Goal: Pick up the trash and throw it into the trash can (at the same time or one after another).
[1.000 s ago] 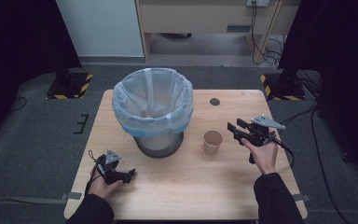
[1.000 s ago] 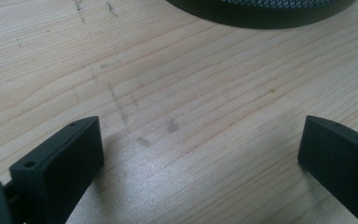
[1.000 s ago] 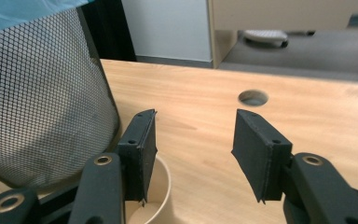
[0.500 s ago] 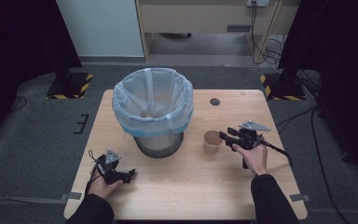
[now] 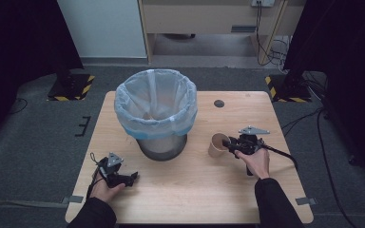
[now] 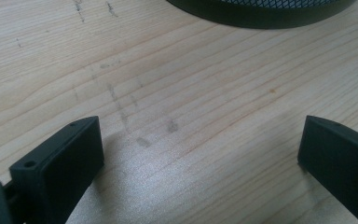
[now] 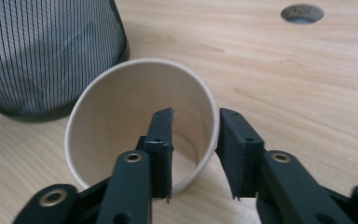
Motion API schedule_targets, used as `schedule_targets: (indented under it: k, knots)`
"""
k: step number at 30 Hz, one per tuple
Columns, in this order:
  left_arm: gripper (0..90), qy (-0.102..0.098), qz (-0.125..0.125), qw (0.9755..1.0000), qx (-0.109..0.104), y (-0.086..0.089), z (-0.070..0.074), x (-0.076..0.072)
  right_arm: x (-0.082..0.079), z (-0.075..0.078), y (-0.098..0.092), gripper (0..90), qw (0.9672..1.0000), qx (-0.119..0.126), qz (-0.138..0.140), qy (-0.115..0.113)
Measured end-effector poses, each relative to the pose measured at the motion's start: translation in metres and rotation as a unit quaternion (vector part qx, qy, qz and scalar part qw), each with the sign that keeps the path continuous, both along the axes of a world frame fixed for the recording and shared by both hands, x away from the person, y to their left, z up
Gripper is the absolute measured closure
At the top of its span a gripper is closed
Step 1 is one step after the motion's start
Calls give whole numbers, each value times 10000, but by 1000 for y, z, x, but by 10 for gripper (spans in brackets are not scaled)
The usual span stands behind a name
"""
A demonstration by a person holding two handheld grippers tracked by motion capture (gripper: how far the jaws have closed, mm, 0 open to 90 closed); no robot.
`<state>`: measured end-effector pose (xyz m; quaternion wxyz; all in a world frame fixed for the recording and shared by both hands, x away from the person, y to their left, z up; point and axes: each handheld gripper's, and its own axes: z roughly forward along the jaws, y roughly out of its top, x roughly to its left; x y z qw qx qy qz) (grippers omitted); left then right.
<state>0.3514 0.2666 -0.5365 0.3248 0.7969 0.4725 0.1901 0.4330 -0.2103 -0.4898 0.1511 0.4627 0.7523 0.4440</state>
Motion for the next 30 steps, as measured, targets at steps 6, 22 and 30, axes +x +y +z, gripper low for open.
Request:
schedule_targets:
  k: [6,22,30]
  knots:
    - [0,1,-1,10000,0,0,0,0,-1,0,0,812,9999,-98,53,131]
    - [0,0,-1,10000,0,0,0,0,-4,22,-8,840,9996,195,-84,-208]
    - [0,1,0,10000,0,0,0,0,-7,39,-21,840,9967,495,-331,-549]
